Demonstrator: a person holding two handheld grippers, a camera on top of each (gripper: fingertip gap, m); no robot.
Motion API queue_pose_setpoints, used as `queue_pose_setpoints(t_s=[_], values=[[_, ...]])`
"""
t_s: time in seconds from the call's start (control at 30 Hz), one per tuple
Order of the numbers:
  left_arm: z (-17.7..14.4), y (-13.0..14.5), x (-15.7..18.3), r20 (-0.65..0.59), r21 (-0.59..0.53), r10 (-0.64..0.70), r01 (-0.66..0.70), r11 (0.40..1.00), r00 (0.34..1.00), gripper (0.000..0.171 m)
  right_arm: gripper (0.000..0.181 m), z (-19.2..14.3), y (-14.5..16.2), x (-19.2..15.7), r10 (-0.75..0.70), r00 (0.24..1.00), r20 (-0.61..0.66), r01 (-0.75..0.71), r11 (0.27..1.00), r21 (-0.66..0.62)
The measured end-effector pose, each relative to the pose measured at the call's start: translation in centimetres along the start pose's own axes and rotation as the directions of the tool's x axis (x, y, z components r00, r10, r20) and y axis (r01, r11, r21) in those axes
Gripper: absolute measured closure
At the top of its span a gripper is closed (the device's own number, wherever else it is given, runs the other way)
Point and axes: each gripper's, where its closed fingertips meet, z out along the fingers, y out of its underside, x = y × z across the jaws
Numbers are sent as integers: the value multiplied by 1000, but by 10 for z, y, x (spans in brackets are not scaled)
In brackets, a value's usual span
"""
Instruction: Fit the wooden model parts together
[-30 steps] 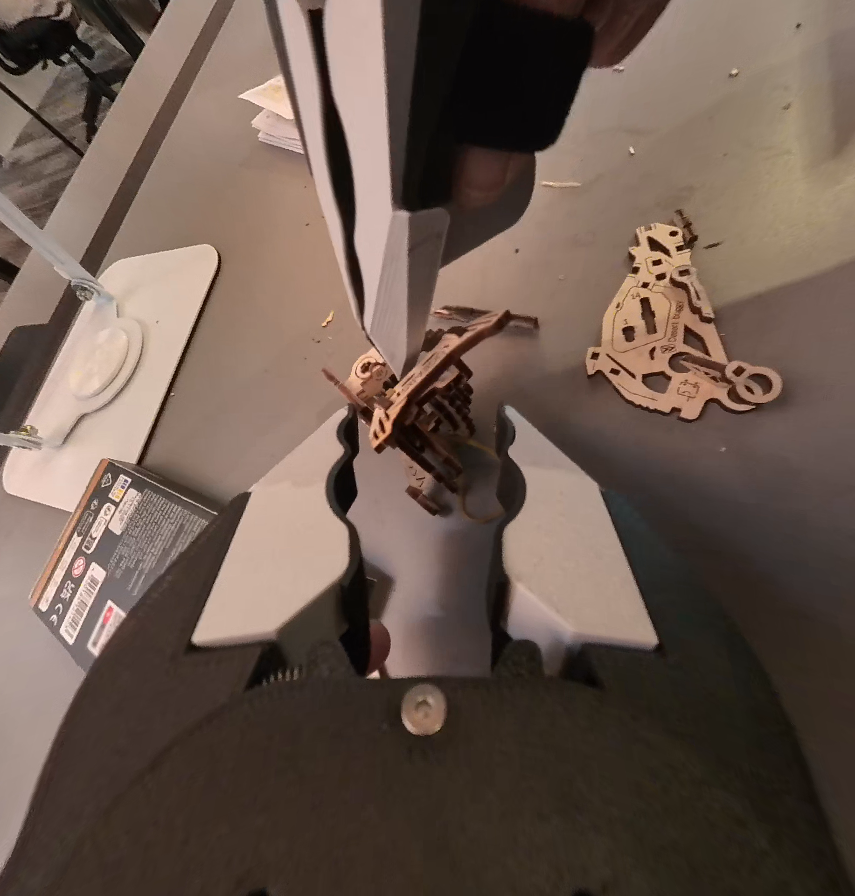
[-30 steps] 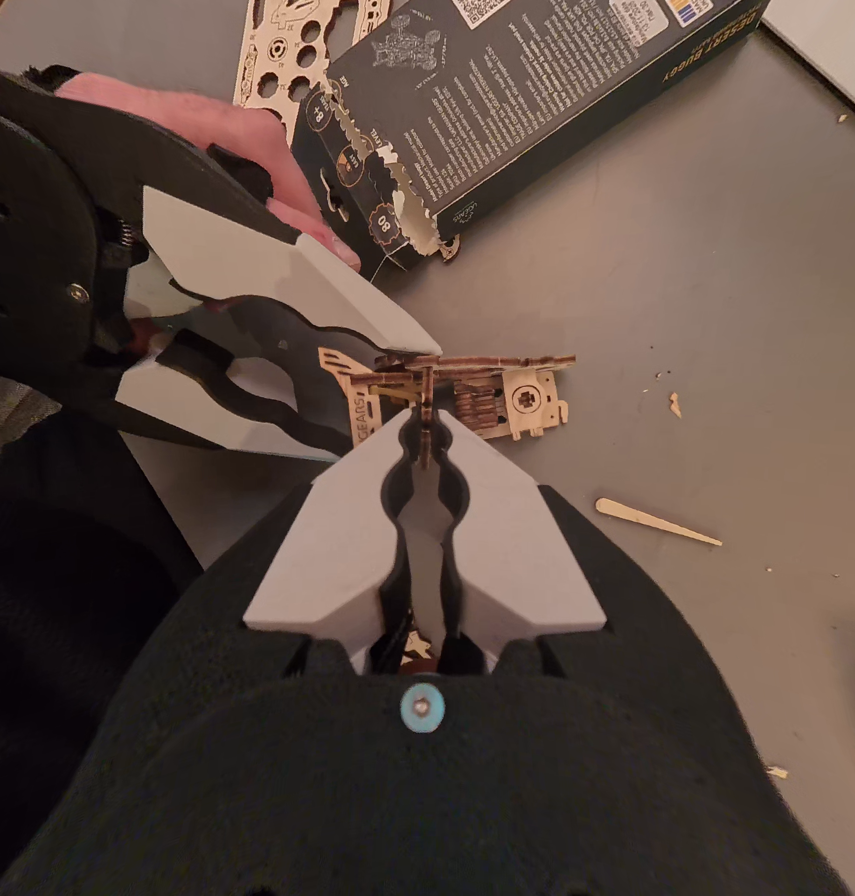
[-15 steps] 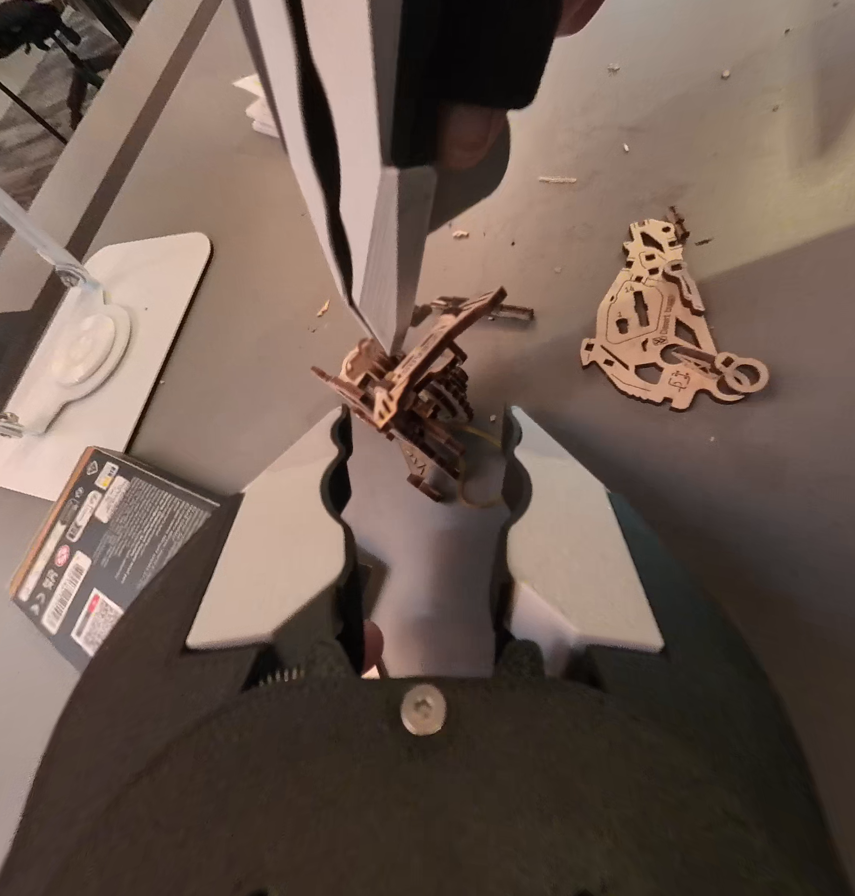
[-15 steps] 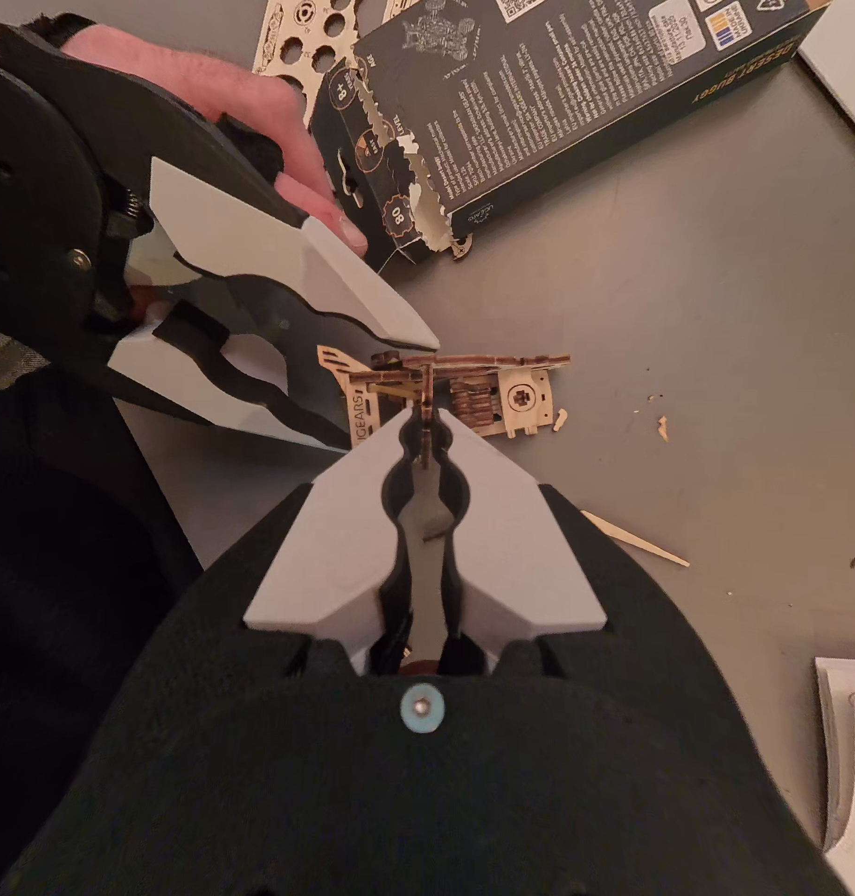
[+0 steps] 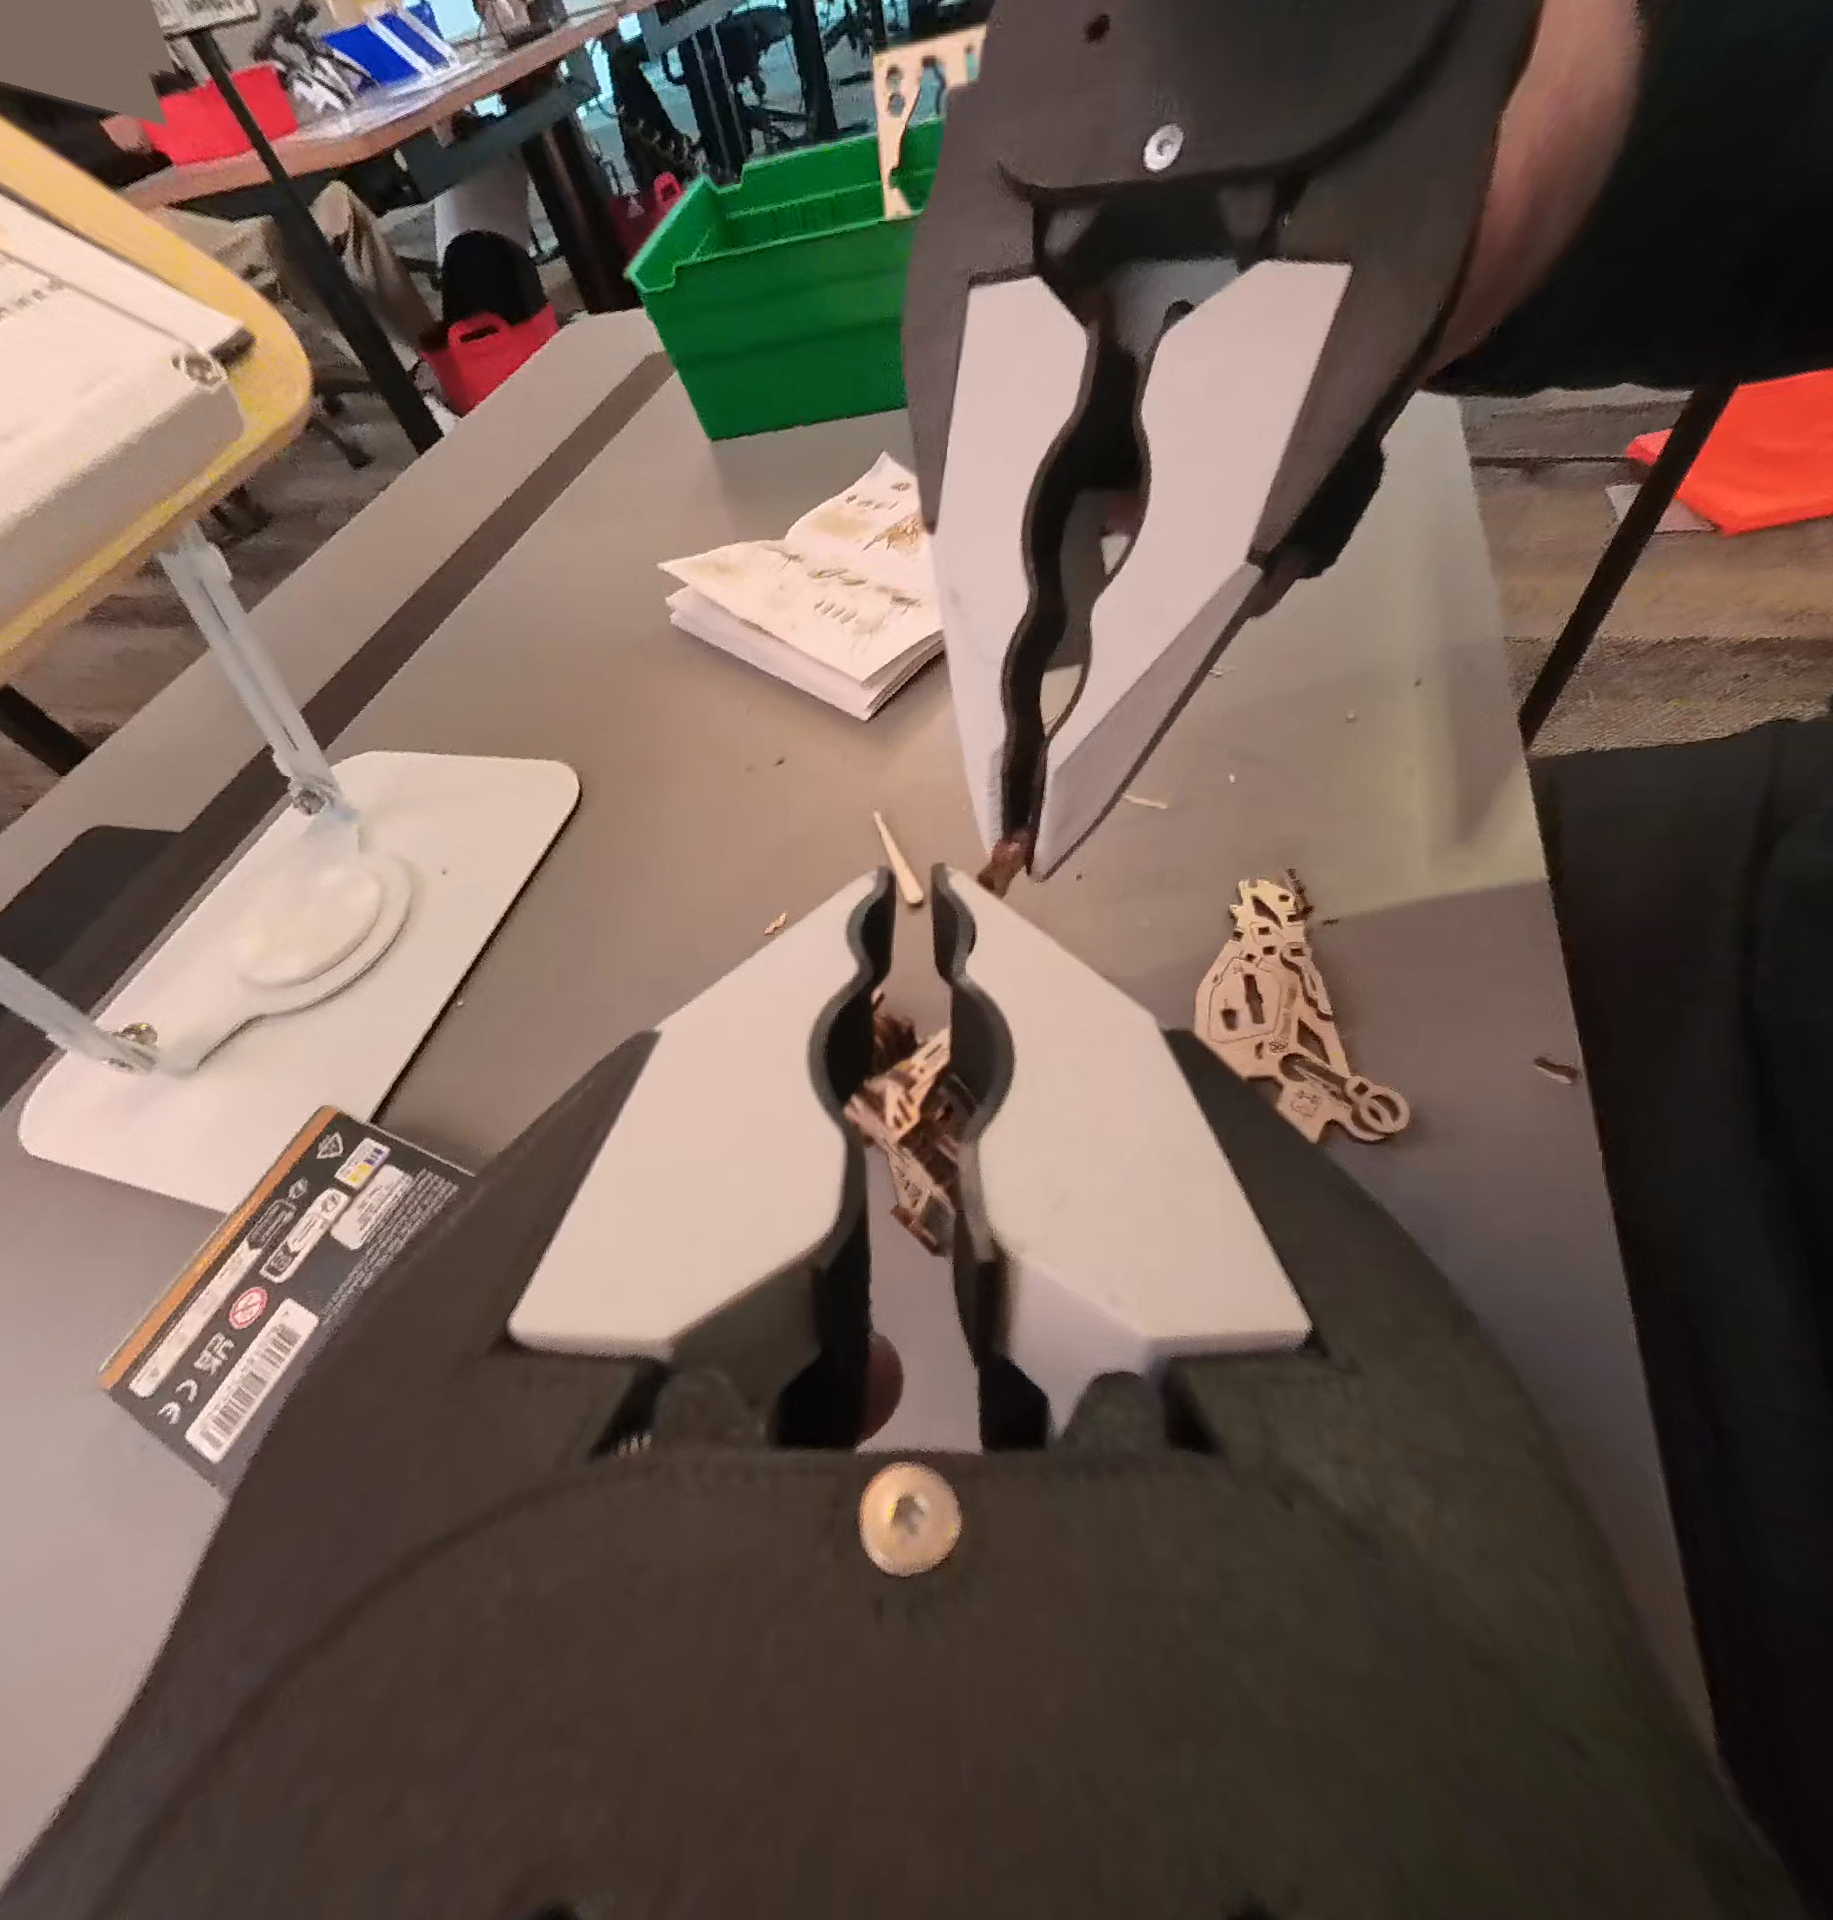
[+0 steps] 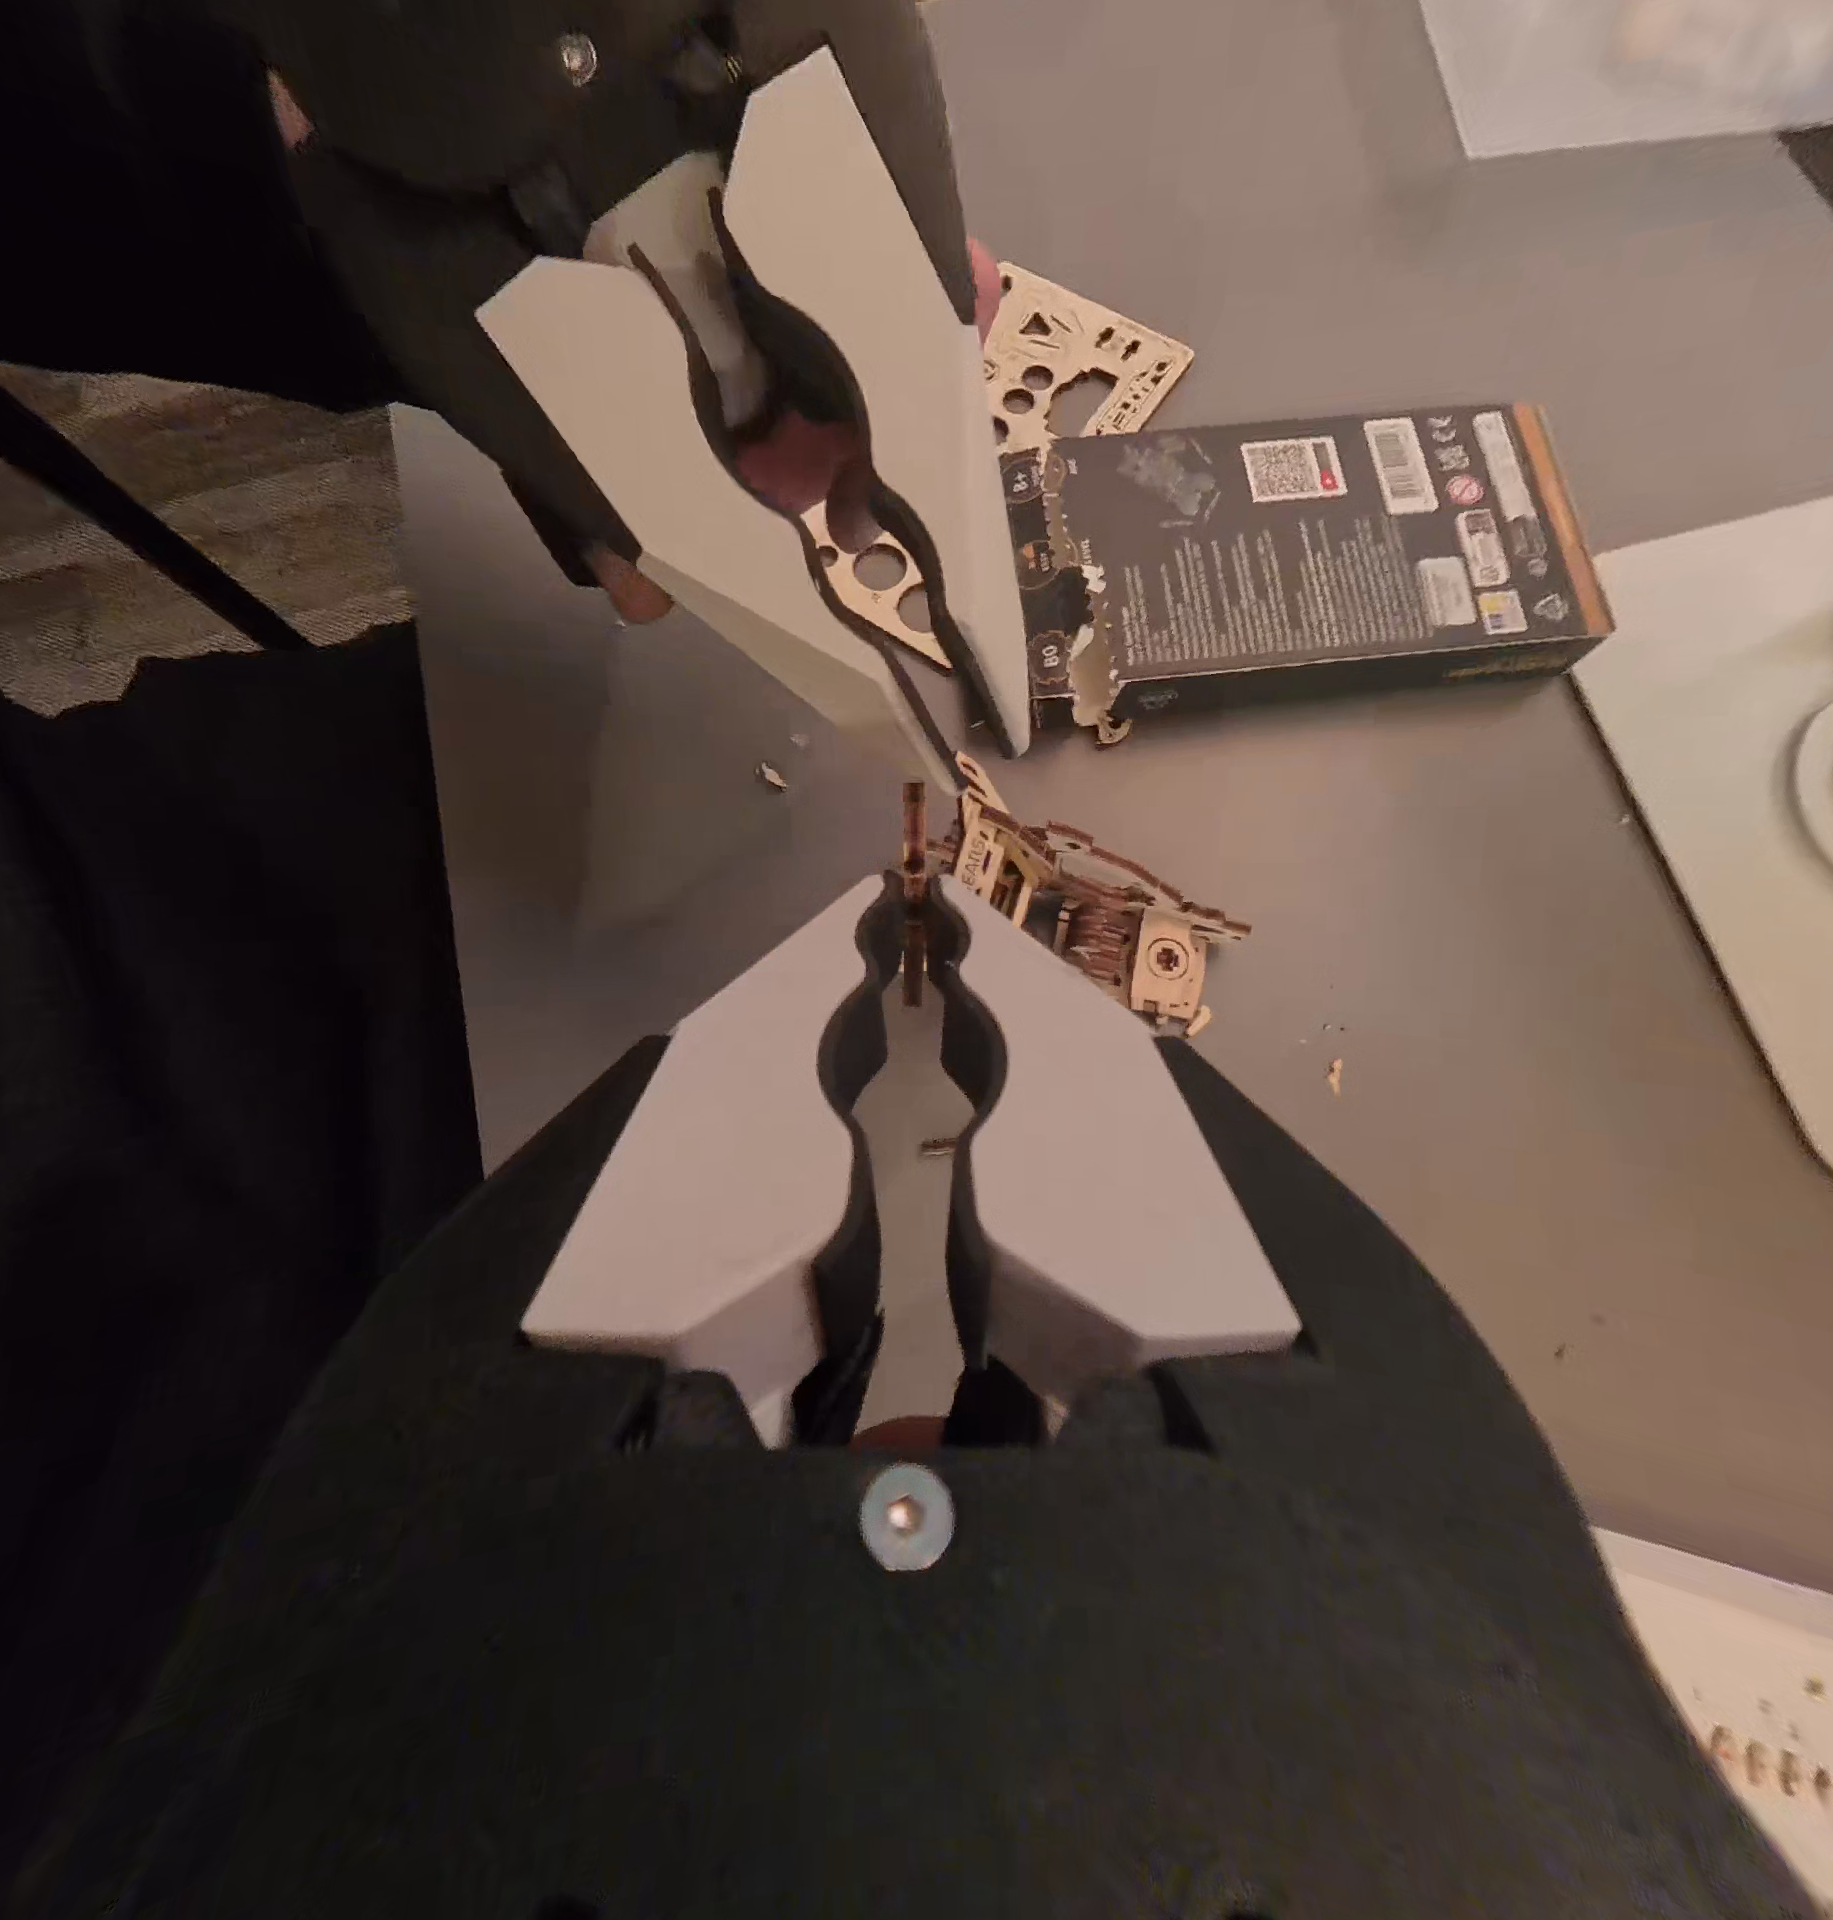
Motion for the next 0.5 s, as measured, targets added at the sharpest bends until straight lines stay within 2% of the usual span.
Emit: queue_pose_setpoints(t_s=[0.13,0.2,0.37,0.5], values=[[-12,-6,9,-74,-9,41,-41,999,996,155,181,-9,-2,-3,-35,999,-19,35,999,3],[-15,-10,17,-116,-9,51,-52,999,992,156,181,-15,-8,-6,-57,998,-18,57,998,27],[-4,-12,29,-105,-41,148,-153,987,983,167,181,-19,-15,-18,-109,994,4,109,994,26],[-5,-14,32,-128,-27,145,-150,988,981,169,181,-21,-15,-21,-122,993,4,122,992,27]])
